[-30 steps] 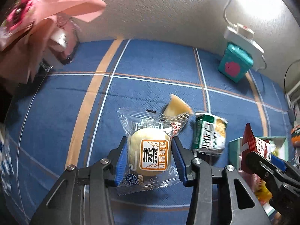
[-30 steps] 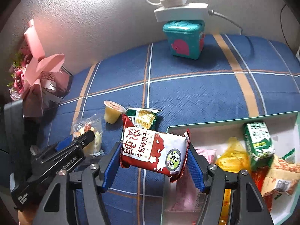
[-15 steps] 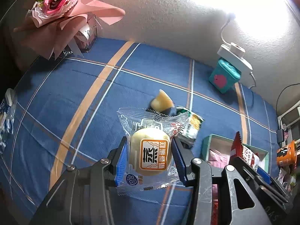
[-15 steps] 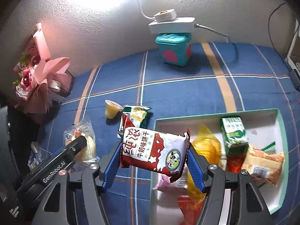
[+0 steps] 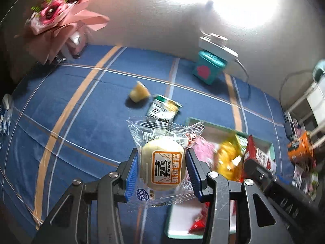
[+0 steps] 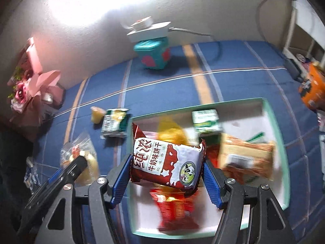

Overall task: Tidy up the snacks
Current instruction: 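Carry the biscuit packet with the right tool while the left carries the bun over the tray, then release the biscuit packet with the right tool while the left drops the bun into the tray, then move the right tool to the green cracker packet while the left approaches the yellow jelly cup, then grasp the cracker packet with the right tool while the left grasps the jelly cup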

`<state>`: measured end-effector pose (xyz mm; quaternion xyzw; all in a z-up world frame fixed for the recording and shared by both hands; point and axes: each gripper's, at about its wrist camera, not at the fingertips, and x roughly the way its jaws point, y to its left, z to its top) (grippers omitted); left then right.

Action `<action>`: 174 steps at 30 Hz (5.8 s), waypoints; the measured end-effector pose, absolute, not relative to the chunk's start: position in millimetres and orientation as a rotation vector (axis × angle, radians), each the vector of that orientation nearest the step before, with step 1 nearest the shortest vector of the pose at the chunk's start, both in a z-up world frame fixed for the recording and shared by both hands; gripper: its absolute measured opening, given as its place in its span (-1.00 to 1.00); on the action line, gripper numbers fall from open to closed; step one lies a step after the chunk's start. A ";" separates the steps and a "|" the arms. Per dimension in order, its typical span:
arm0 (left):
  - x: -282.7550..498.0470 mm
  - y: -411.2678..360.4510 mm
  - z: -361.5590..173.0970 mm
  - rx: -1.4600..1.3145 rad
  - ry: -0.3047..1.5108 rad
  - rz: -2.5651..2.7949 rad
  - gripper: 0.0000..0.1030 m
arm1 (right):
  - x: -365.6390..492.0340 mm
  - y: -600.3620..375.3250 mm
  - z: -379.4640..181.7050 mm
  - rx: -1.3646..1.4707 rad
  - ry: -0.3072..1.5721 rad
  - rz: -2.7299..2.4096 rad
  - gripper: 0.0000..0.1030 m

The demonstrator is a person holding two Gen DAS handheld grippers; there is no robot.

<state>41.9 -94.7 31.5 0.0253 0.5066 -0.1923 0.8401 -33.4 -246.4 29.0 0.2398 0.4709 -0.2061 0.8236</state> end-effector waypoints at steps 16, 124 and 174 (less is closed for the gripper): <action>-5.5 -126.9 8.9 0.212 1.123 -0.498 -0.09 | -106.5 -296.9 21.5 0.574 1.021 -0.591 0.34; 215.6 -20.1 -26.9 -0.031 1.226 -0.202 0.98 | 116.5 -212.9 -13.5 0.380 1.076 -0.303 0.74; 267.8 -65.6 -71.7 -0.305 1.375 -0.310 -0.25 | 186.8 -216.5 -75.9 0.275 1.203 -0.304 0.09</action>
